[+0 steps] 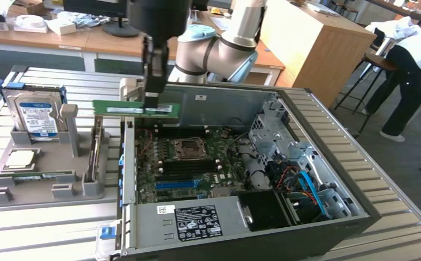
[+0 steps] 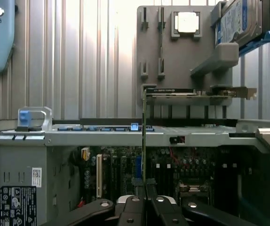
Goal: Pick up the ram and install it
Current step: 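Pick up the ram and move it above insertion slot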
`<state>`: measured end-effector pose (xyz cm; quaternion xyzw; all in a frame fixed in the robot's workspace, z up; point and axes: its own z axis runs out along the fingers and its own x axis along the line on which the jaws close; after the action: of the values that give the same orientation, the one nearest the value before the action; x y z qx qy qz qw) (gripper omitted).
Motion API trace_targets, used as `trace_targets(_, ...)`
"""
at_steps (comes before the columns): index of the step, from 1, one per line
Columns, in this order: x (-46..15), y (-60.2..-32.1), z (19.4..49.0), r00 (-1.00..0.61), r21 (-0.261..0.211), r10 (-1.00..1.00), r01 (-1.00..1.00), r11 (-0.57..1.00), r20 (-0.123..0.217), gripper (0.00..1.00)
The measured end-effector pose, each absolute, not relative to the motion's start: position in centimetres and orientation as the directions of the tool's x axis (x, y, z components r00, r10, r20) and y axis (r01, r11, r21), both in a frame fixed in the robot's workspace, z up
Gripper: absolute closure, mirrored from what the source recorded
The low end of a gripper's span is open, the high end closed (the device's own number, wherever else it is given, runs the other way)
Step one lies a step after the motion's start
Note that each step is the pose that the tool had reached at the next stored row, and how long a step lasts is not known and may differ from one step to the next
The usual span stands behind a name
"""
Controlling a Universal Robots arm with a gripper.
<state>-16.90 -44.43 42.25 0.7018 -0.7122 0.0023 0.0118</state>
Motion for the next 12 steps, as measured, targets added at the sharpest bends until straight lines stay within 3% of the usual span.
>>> trace_targets(12, -12.3, -44.4, 42.2, -0.015, 0.013, -1.000, -1.000, 0.015, 0.020, 0.89)
